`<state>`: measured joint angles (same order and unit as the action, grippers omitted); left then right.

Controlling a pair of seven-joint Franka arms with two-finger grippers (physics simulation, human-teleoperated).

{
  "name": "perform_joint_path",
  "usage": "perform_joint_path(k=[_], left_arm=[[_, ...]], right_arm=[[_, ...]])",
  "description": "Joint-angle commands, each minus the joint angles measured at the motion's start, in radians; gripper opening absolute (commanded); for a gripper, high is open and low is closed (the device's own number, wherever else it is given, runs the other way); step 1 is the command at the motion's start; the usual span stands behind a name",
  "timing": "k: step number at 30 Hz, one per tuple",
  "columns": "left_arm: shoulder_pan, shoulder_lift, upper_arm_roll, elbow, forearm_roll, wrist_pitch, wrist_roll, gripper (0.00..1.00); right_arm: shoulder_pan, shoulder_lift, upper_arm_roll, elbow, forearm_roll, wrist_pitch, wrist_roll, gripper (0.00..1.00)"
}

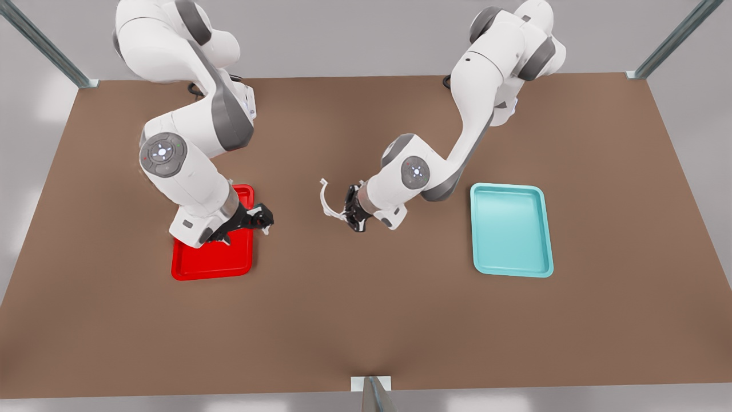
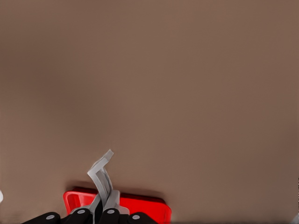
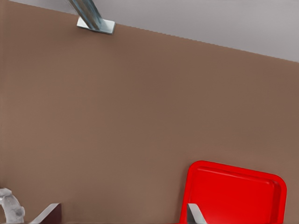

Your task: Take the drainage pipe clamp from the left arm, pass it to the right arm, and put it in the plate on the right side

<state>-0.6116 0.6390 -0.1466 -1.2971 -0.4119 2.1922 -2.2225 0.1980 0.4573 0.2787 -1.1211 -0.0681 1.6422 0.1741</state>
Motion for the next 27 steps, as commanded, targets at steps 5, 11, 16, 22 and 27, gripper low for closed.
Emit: perform_joint_path(k=[5, 11, 16, 22, 27], left_arm=[[0.006, 0.011, -0.001, 0.002, -0.01, 0.027, 0.067, 0.21], [0.01, 0.008, -0.001, 0.007, -0.011, 0.024, 0.067, 0.21], [0.018, 0.01, -0.001, 0.007, -0.011, 0.024, 0.069, 0.21], [0.018, 0.011, 0.001, 0.007, -0.011, 0.024, 0.067, 0.21], [0.018, 0.011, 0.002, 0.007, -0.011, 0.024, 0.067, 0.21]], right_arm=[[0.078, -0.011, 0.039, -0.101, -0.006, 0.016, 0.323, 1.0], [0.086, -0.006, 0.083, -0.207, -0.004, 0.054, 0.338, 1.0], [0.084, -0.014, 0.117, -0.295, -0.004, 0.065, 0.347, 1.0], [0.123, 0.015, 0.128, -0.312, -0.006, 0.137, 0.383, 1.0], [0.118, 0.03, 0.128, -0.348, -0.021, 0.16, 0.383, 0.74]])
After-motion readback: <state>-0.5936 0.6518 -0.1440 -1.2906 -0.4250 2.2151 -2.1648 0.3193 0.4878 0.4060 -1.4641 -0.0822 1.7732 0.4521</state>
